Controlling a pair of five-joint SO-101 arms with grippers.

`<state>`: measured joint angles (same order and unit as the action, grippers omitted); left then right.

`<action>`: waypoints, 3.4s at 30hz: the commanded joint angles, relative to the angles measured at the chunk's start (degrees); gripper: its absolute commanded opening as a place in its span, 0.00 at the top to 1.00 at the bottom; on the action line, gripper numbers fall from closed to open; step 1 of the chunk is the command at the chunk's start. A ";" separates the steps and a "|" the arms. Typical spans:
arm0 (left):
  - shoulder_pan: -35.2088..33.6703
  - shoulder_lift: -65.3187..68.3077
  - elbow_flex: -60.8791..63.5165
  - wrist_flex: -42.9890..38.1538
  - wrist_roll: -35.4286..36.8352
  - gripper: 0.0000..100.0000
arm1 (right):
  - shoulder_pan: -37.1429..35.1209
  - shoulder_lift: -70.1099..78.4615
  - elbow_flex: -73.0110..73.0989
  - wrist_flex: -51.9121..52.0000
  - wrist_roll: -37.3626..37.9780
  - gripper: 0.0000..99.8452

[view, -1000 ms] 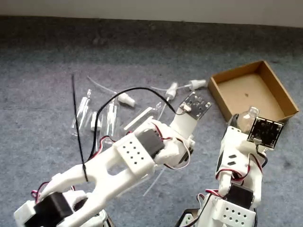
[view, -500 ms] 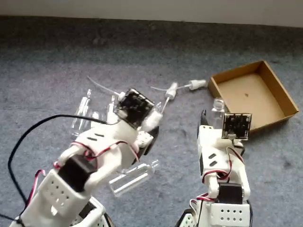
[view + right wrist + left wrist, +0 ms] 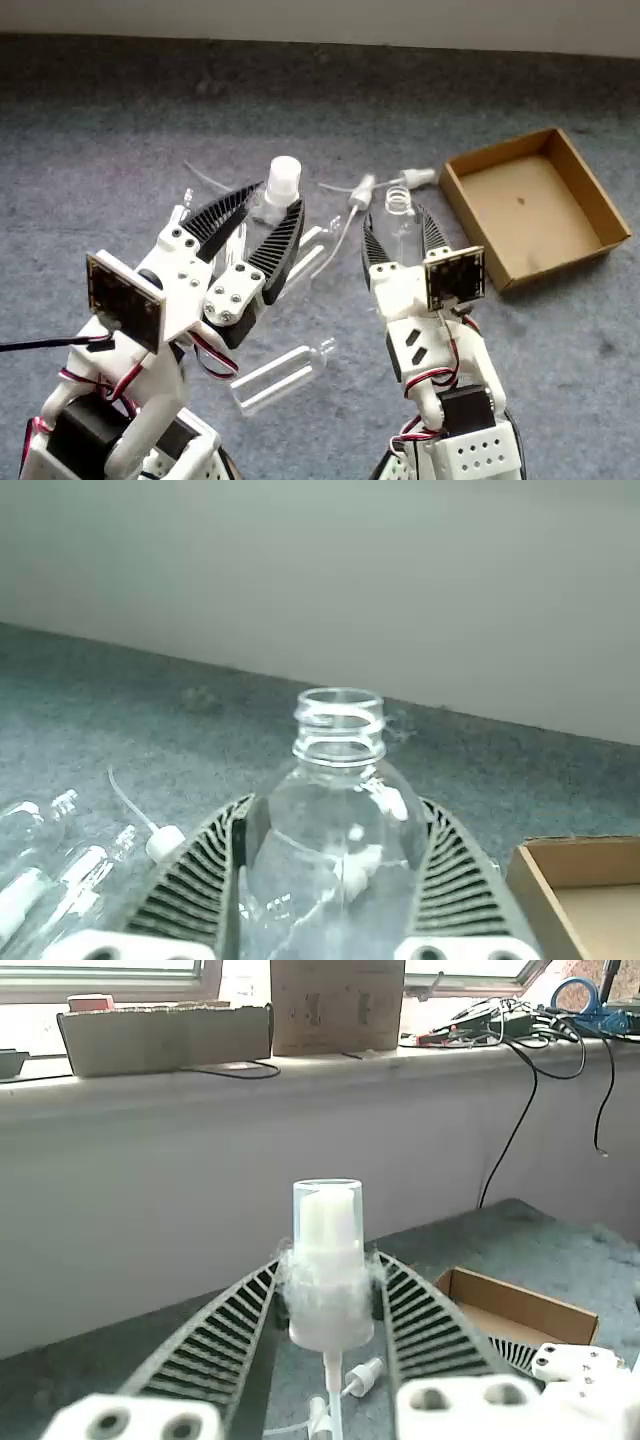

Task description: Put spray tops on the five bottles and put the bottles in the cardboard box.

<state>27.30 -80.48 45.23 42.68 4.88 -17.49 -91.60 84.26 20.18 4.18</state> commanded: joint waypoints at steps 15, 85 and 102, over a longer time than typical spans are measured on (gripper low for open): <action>-0.57 -0.22 6.11 -38.51 -0.79 0.99 | -4.88 0.13 15.52 -27.30 -0.62 0.92; 6.64 9.36 36.00 -59.60 0.00 0.99 | -11.21 0.04 17.98 -20.18 0.70 0.92; 5.41 9.54 32.92 -55.03 11.52 0.99 | -11.21 0.04 18.07 -20.18 0.70 0.92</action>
<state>30.73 -71.08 81.71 -15.87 15.78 -28.48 -91.52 95.96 -0.04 5.67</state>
